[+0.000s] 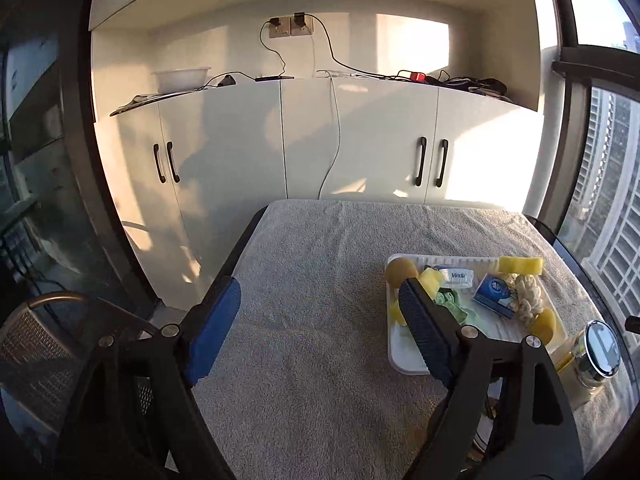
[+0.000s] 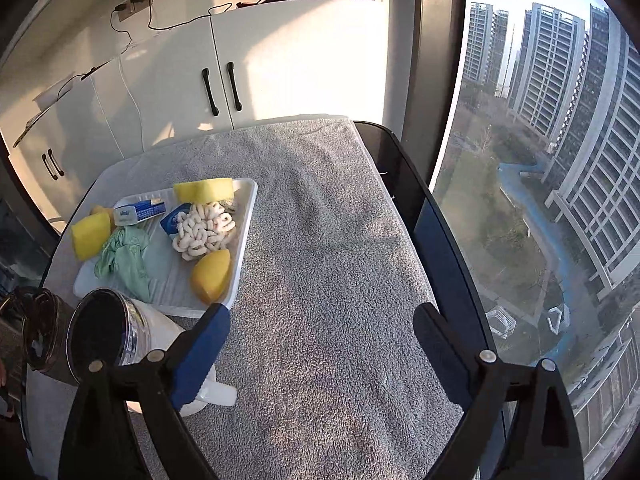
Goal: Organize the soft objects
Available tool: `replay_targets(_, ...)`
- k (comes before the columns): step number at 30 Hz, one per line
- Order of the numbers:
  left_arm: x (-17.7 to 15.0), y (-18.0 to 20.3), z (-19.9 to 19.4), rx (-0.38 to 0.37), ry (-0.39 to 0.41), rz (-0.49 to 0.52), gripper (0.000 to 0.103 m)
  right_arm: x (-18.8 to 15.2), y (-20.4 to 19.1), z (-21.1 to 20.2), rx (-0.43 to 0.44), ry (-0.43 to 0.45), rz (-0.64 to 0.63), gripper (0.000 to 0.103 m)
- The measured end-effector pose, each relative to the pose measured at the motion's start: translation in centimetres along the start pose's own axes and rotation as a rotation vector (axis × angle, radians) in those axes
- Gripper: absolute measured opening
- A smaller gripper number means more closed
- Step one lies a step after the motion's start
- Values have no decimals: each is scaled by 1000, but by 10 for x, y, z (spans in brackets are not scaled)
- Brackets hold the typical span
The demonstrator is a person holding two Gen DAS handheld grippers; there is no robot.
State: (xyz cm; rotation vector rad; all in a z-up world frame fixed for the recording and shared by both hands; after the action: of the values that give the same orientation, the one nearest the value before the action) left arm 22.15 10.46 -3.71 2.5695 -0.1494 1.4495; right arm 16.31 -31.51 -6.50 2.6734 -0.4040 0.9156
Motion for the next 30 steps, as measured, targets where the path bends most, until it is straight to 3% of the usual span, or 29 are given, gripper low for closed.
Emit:
replay_targets(3,-27,-12,-14,26,-48,-49,81,-23,7,-16,-51,18,-3,101)
replay_targets(6,-56,-21,-31,59,-81,-83,81,-48,9,-36,-49,23,9,103)
replay_targets(10,-93,-21,-55,133,-121,-73,81,-80,5,-60,-42,13,10,103)
replay_targets(13,-115,-13,-68,145,-158,-44,81,-102,-3,-73,-21,-3,8,103)
replay_targets(23,-141,63,-113,23,-160,41,81,-153,-45,-111,16,-22,-31,103)
replay_targets(30,-130,102,-126,-53,-192,-7,81,-159,-68,-141,25,-29,-36,103)
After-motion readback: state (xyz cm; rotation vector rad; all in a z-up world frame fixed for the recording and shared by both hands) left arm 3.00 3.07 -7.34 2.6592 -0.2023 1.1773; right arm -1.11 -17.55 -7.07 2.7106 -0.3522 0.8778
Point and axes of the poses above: each gripper's, at about its wrist camera, not at the fingertips, and z roughly the way its jaws point, y to its right, x to its top, the point moved 3 cm from there along z, roughly the way its jaws point, and after that the axes turned 13 degrees about -x, right-handed, at the moved point
